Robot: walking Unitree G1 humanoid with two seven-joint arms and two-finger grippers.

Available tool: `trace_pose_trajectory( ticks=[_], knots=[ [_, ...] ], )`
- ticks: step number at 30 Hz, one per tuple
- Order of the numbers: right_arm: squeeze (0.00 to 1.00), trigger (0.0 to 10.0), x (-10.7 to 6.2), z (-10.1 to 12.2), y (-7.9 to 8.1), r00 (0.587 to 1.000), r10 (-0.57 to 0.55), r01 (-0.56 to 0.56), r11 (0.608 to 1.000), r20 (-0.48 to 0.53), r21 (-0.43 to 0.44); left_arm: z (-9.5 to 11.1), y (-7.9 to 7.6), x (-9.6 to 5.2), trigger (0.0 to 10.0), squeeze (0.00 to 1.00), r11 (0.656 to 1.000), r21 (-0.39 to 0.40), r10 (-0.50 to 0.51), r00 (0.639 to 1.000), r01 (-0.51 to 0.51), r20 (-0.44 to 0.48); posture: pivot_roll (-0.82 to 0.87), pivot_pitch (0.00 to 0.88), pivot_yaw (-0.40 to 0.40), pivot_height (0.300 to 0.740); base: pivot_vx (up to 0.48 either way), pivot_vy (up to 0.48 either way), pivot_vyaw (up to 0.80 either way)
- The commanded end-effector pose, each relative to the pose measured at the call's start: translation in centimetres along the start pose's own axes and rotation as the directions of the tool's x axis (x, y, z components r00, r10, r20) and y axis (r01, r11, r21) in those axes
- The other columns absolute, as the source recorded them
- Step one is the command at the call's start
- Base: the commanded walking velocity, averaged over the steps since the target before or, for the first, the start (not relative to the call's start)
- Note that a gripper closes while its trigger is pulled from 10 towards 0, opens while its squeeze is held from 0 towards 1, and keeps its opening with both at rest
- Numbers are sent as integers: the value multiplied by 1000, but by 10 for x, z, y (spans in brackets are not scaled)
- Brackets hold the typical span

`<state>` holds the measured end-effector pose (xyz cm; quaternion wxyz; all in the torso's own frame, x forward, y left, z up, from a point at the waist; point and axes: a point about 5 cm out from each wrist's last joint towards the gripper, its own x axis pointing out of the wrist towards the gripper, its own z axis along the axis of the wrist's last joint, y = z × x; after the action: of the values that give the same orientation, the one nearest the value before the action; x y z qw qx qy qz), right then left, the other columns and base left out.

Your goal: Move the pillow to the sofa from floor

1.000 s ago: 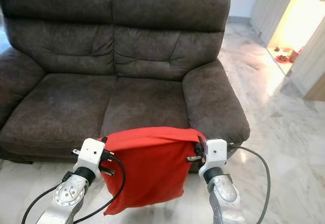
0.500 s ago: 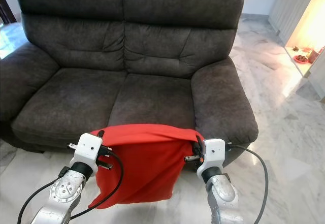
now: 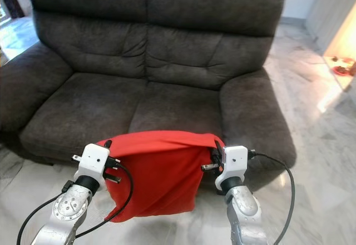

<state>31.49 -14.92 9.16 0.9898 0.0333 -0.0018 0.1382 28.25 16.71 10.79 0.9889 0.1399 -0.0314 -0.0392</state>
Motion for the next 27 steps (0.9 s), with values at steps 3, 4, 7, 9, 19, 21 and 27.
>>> trace_pose_trajectory(
  ticks=[3, 4, 7, 9, 19, 21, 27],
  knots=[
    [0, 10000, -5, 12, -20, 996, -74, 75, 997, 48, -9, 24, 11, 3, 10000, 0, 997, -16, 74, 990, -72, 117, 39, 98, -21, 740, 340, 0, 0],
    [0, 10000, -5, 12, -19, 996, -71, 71, 997, 47, -9, 25, 11, 4, 10000, 0, 997, -16, 75, 990, -73, 121, 40, 97, -22, 740, 341, 0, 0],
    [0, 10000, -3, 16, -19, 996, -64, 64, 998, 55, -1, 28, 12, 6, 10000, 0, 997, -19, 79, 989, -77, 129, 36, 96, -27, 740, 341, 0, -267],
    [0, 10000, -2, 20, -21, 996, -59, 60, 998, 74, -5, 30, 14, 7, 10000, 0, 996, -23, 88, 987, -86, 136, 38, 100, -27, 740, 345, 0, -800],
    [0, 10000, 5, 38, -11, 991, -6, 12, 999, 136, -43, 52, 32, 12, 10000, 0, 988, -24, 153, 967, -152, 204, 49, 109, -32, 740, 349, 0, -123],
    [0, 10000, 8, 51, -9, 984, 6, 3, 999, 180, -50, 65, 42, 15, 10000, 0, 984, -11, 177, 954, -180, 242, 52, 109, -32, 740, 349, 0, 0],
    [0, 10000, 14, 89, 10, 943, 130, -102, 989, 305, -106, 99, 67, 20, 10000, 0, 967, 5, 238, 907, -256, 346, 54, 110, -31, 740, 349, 0, 133]
  ],
)
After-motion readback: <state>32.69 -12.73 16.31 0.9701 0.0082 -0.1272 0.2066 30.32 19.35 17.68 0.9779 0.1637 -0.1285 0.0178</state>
